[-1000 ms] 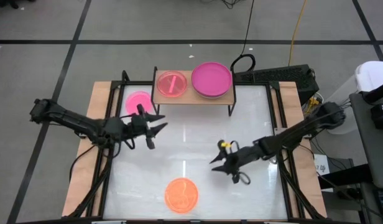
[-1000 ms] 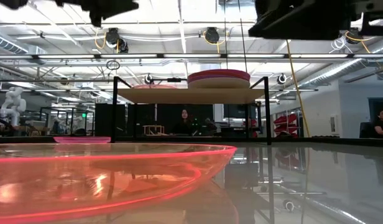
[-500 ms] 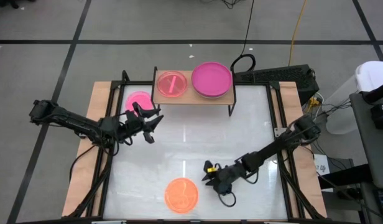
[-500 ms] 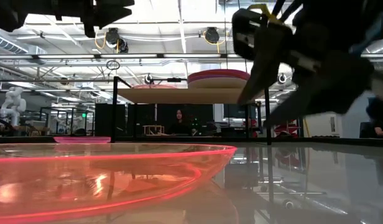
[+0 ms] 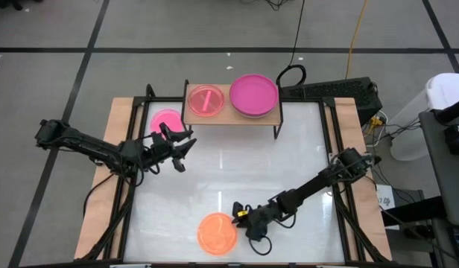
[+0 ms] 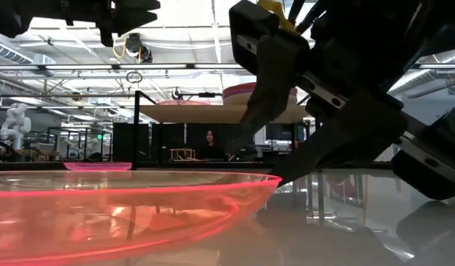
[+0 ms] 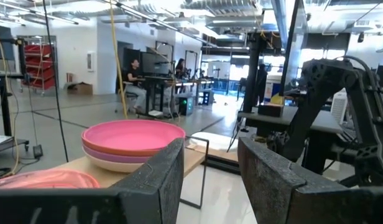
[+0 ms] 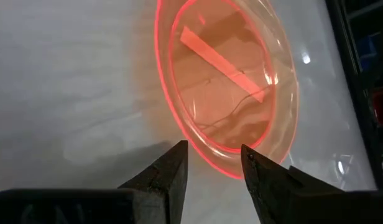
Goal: Place and stack plates onto a shelf
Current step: Stack the orange transparent plate on top of the pink transparent plate on the shelf
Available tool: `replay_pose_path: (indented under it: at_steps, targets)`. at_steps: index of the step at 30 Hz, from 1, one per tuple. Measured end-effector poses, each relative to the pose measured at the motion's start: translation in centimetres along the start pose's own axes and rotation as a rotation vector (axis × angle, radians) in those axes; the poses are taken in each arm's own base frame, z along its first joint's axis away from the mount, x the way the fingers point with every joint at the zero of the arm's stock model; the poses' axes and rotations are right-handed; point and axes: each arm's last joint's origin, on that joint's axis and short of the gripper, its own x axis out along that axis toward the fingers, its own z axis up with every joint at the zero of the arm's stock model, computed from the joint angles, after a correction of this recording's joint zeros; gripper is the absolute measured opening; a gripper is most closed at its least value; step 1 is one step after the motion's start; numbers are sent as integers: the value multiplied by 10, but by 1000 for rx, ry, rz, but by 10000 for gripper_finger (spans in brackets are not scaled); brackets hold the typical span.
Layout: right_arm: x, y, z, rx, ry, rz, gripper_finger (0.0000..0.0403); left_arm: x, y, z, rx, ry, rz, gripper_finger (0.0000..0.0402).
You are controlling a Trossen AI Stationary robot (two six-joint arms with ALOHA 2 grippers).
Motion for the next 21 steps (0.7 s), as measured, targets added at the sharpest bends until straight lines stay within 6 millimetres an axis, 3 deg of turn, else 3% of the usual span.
replay_pose_path:
  at_steps: [8,21]
  targets:
    - [0,0,1,-64,-25,9,123,0,1,0,-1,0,2,157]
    - [1,-1,0,-90,-93,53,66,1,2,0,0,3,10,157]
